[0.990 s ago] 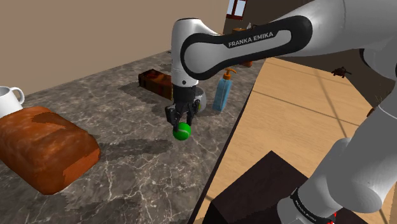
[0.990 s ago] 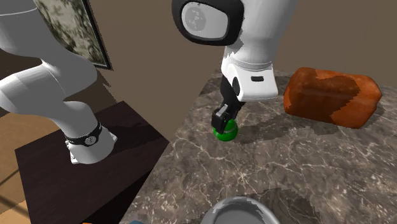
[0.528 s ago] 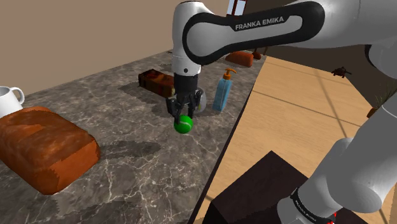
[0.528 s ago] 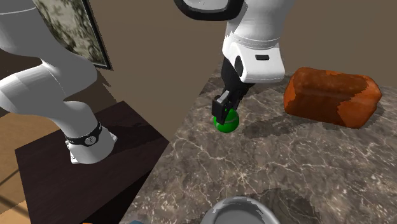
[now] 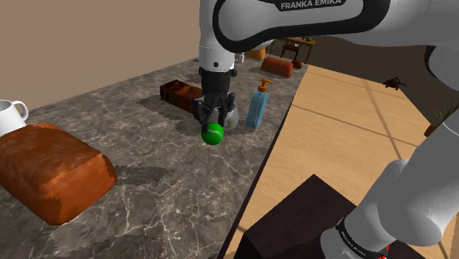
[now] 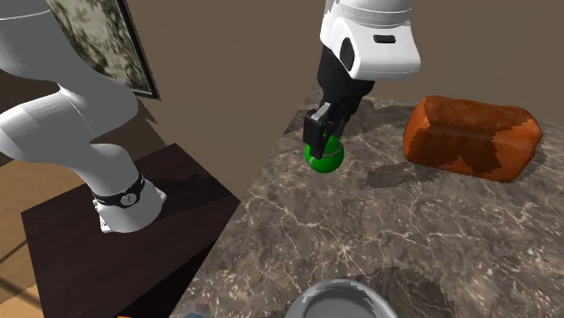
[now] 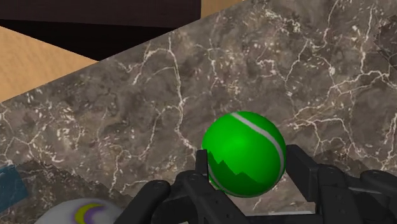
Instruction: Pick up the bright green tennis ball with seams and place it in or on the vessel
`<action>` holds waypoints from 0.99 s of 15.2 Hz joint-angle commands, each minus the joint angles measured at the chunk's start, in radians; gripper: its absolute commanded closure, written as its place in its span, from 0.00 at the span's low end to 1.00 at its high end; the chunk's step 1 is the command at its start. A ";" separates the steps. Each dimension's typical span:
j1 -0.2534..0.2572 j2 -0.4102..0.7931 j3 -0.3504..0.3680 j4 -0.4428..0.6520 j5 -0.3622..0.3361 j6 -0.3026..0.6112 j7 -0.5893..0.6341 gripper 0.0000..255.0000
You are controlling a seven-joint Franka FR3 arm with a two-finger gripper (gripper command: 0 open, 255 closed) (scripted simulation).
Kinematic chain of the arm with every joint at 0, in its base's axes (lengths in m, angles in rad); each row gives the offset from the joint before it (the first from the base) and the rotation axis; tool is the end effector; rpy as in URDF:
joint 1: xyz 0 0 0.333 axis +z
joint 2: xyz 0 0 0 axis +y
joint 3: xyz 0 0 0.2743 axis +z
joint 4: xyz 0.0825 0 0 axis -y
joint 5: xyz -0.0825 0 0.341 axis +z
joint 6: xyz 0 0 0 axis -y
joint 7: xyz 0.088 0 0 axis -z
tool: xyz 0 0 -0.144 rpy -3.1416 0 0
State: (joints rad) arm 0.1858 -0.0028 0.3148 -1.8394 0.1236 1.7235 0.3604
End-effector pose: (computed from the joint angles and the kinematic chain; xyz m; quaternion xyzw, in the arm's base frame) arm 0.4344 0.2559 0.4454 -0.9950 -0.0570 0.0764 0.0309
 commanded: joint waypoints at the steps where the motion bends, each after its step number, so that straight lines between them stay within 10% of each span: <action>1: 0.000 -0.004 0.000 0.024 0.001 -0.028 0.003 1.00; 11: -0.030 0.053 -0.030 0.148 -0.023 -0.103 -0.043 1.00; 12: -0.030 0.053 -0.030 0.148 -0.023 -0.103 -0.043 0.00; 15: -0.015 0.025 -0.016 0.022 -0.049 -0.005 -0.045 0.00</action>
State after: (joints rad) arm 0.1663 0.0382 0.2942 -1.7674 0.0807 1.6830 0.3163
